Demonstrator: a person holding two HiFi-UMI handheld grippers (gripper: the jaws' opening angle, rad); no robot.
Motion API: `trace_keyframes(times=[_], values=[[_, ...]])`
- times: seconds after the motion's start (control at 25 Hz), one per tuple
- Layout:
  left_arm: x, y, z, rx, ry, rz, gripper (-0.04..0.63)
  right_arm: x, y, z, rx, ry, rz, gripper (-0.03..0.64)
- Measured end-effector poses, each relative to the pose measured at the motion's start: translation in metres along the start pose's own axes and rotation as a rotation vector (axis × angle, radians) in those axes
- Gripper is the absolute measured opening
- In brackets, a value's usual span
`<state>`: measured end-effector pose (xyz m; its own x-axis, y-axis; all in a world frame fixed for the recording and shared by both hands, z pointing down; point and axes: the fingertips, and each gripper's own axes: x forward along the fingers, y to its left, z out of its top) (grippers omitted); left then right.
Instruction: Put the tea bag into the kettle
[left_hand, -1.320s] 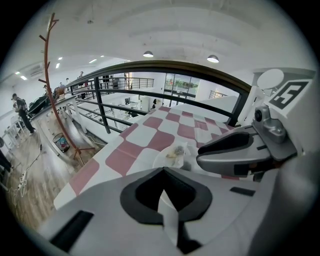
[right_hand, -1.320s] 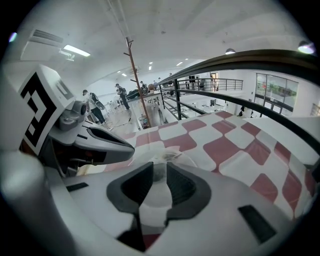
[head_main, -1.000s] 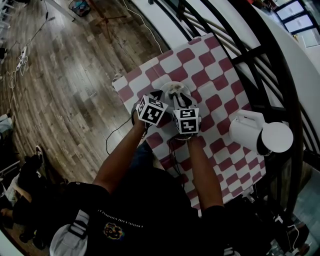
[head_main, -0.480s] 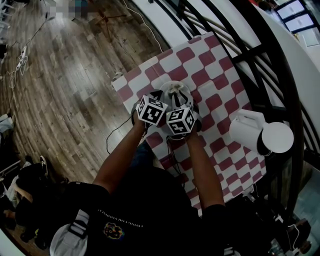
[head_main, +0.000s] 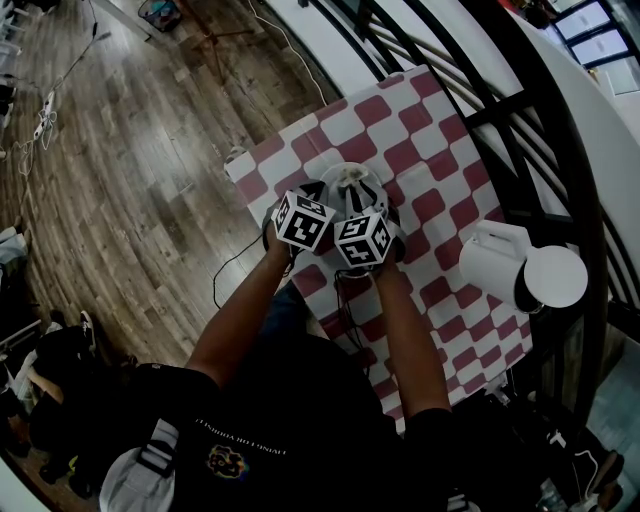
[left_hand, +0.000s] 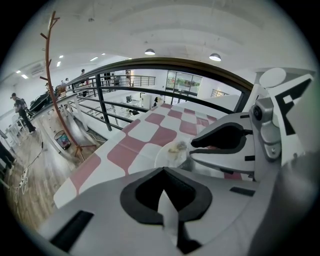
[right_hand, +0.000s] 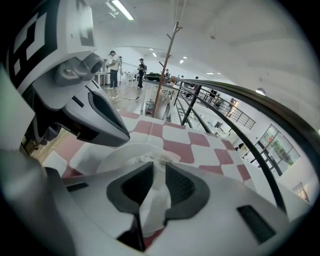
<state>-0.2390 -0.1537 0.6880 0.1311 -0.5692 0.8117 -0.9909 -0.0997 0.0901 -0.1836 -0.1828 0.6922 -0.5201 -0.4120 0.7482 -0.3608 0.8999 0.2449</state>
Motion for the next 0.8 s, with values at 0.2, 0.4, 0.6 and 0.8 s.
trace_keyframes(times=[0.2,0.4,0.6,0.8], values=[[-0.002,0.004,-0.001,-0.006,0.000,0.007,-0.002,-0.003,-0.003,-0.002,0.027,-0.024,-0.009,0.011],[-0.003,0.004,-0.001,-0.004,0.000,0.010,-0.002,-0.007,-0.005,-0.003,0.037,-0.030,-0.023,0.011],[-0.003,0.002,0.000,-0.002,0.000,0.010,-0.002,-0.009,-0.010,-0.001,0.036,-0.036,-0.035,0.011],[-0.003,0.001,0.004,0.002,-0.003,0.009,-0.002,-0.012,-0.016,0.001,0.038,-0.044,-0.047,0.012]])
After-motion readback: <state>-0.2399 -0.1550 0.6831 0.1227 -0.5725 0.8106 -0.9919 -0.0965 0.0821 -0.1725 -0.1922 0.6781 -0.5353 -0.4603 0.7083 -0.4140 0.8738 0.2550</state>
